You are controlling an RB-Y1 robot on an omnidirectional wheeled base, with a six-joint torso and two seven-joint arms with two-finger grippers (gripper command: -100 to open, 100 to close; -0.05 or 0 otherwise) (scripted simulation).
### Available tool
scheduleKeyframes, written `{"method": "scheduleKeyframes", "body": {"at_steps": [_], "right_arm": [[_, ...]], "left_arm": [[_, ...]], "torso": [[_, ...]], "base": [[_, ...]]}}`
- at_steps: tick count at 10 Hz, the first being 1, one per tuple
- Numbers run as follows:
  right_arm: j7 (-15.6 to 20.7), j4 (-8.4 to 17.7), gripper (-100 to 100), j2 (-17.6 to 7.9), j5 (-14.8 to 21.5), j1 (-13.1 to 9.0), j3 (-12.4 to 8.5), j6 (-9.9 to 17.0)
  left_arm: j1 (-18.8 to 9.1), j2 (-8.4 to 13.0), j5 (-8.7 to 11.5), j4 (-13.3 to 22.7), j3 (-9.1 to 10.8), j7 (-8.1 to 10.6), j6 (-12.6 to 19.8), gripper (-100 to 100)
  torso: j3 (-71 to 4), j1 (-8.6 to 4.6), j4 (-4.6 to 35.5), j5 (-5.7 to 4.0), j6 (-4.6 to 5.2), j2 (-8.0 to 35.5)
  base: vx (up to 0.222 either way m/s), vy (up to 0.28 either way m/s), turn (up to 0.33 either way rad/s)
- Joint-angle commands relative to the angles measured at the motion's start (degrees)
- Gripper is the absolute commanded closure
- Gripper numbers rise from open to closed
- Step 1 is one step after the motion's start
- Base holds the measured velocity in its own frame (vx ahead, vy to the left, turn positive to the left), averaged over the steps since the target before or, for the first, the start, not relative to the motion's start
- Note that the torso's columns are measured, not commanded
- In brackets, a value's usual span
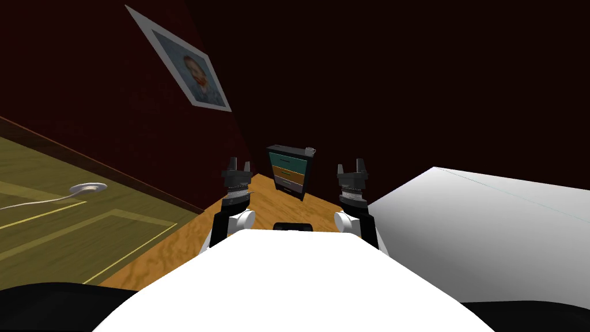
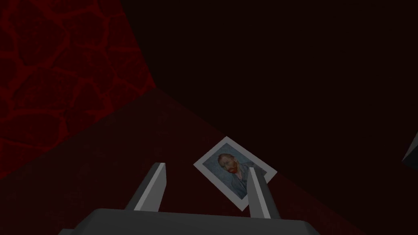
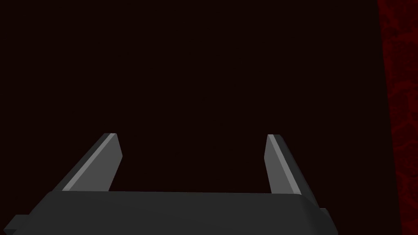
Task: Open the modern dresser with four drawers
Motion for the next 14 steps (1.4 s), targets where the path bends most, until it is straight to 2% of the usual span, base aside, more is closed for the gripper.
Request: {"method": "scheduleKeyframes", "body": {"at_steps": [1, 3, 4, 5, 8, 13, 14], "right_arm": [[0.0, 0.0, 0, 0.0, 0.0, 0.0, 0.0, 0.0], [0.0, 0.0, 0, 0.0, 0.0, 0.0, 0.0, 0.0], [0.0, 0.0, 0, 0.0, 0.0, 0.0, 0.0, 0.0], [0.0, 0.0, 0, 0.0, 0.0, 0.0, 0.0, 0.0], [0.0, 0.0, 0, 0.0, 0.0, 0.0, 0.0, 0.0], [0.0, 0.0, 0, 0.0, 0.0, 0.0, 0.0, 0.0], [0.0, 0.0, 0, 0.0, 0.0, 0.0, 0.0, 0.0]], "left_arm": [[0.0, 0.0, 0.0, 0.0, 0.00, 0.00, 0.0, 0], [0.0, 0.0, 0.0, 0.0, 0.00, 0.00, 0.0, 0], [-0.2, 2.1, 0.0, 0.8, -0.10, 0.01, -0.3, -100], [-0.5, 3.4, 0.0, 1.6, -0.19, 0.03, -0.5, -100], [-1.6, 6.5, 0.0, 5.3, -0.63, 0.09, -1.7, -100], [-4.4, 8.9, 0.0, 14.3, -1.70, 0.23, -4.5, -100], [-4.4, 8.9, 0.0, 14.8, -1.70, 0.23, -4.5, -100]], "torso": [[-8.5, 0.00, 4.2, 0.00, 0.00, 4.2], [-25.4, 0.00, 12.7, 0.00, 0.00, 12.7], [-33.8, 0.00, 16.9, 0.00, 0.00, 16.9], [-37.8, 0.02, 18.8, 0.01, 0.00, 18.8], [-39.2, 0.02, 19.6, 0.01, 0.00, 19.5], [-39.2, 0.04, 19.6, 0.01, 0.00, 19.6], [-39.2, 0.01, 19.6, 0.00, 0.00, 19.6]], "base": [[0.000, 0.000, 0.000], [0.000, 0.000, 0.000], [0.018, 0.001, -0.020], [0.030, 0.005, -0.026], [0.048, 0.012, -0.034], [0.073, 0.018, -0.049], [0.063, 0.009, -0.022]]}}
